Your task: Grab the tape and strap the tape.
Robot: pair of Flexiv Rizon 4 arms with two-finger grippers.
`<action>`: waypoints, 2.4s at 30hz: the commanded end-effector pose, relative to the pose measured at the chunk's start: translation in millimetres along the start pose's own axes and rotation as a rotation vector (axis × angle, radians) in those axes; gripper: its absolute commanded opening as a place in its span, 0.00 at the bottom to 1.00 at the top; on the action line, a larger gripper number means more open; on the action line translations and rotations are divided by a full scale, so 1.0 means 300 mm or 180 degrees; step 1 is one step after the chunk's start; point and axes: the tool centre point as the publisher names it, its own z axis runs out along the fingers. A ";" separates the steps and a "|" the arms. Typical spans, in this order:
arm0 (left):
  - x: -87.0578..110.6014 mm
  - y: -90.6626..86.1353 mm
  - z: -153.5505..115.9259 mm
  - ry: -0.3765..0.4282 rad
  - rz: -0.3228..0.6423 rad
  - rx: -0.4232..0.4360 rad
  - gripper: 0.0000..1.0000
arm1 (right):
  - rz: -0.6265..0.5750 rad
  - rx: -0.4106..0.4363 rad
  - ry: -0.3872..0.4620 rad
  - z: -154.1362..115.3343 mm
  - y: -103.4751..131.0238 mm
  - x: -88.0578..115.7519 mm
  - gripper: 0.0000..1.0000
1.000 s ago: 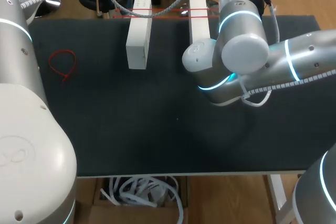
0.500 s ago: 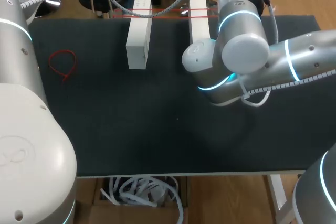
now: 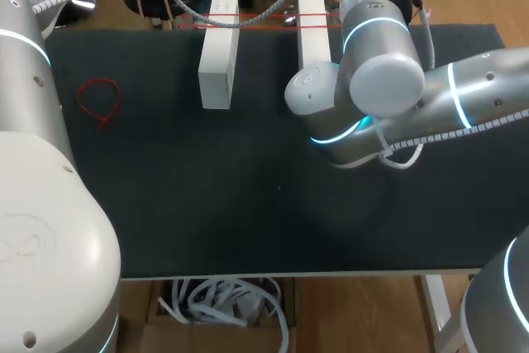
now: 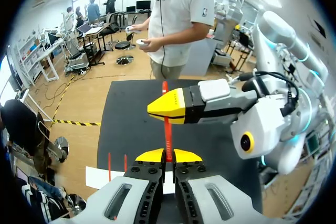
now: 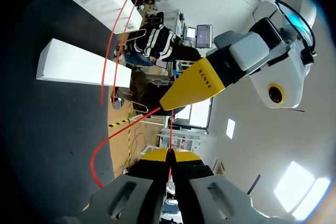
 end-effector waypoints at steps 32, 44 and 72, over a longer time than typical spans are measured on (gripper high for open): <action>-0.001 -0.003 -0.002 0.0007 -0.0004 -0.0012 0.00 | 0.0047 -0.0175 -0.0080 -0.007 0.038 -0.051 0.00; -0.001 -0.003 -0.002 0.0007 -0.0004 -0.0012 0.00 | 0.0023 -0.0358 -0.0001 -0.036 0.079 -0.029 0.00; -0.001 -0.003 -0.002 0.0007 -0.0004 -0.0012 0.00 | 0.0171 -0.0347 0.0069 -0.018 0.082 -0.036 0.00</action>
